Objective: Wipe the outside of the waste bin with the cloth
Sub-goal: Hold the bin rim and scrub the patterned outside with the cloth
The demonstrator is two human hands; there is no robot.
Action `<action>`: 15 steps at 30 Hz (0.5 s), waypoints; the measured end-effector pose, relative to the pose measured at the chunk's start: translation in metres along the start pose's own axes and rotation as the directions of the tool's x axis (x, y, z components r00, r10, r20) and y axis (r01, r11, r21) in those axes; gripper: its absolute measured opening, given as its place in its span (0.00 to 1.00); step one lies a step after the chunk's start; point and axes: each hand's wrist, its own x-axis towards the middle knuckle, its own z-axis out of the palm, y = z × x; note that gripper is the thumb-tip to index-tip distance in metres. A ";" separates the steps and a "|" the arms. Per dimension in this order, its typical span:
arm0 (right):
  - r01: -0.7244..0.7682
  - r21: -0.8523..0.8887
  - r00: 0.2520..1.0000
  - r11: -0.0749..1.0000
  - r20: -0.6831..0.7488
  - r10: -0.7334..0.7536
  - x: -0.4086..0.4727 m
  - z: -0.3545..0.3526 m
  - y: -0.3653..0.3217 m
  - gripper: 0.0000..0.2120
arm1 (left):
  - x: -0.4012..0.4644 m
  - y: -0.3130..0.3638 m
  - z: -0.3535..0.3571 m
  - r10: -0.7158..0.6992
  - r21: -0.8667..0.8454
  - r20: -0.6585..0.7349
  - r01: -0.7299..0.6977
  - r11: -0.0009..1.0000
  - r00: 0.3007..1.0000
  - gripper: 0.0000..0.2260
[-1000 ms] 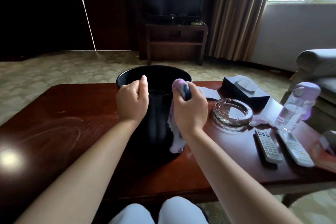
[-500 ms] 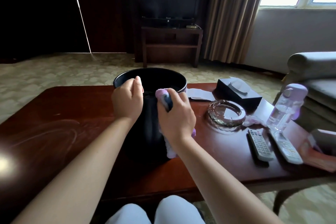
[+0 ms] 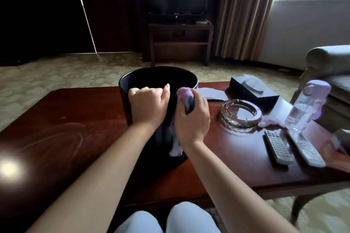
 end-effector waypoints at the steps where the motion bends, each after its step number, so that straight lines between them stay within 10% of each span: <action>1: -0.026 0.009 1.000 1.000 0.005 0.026 0.001 0.002 0.002 0.14 | -0.002 -0.001 0.001 0.022 -0.003 -0.012 -0.022 1.000 1.000 0.22; 9: -0.494 0.029 0.861 0.869 0.155 0.484 -0.060 0.001 0.085 0.04 | -0.005 -0.001 0.003 0.050 -0.052 -0.091 -0.055 0.997 0.995 0.21; 15: -0.179 0.265 0.981 0.948 0.125 0.150 -0.021 -0.004 0.038 0.05 | -0.006 -0.001 0.006 0.051 -0.025 -0.119 -0.054 0.998 0.992 0.19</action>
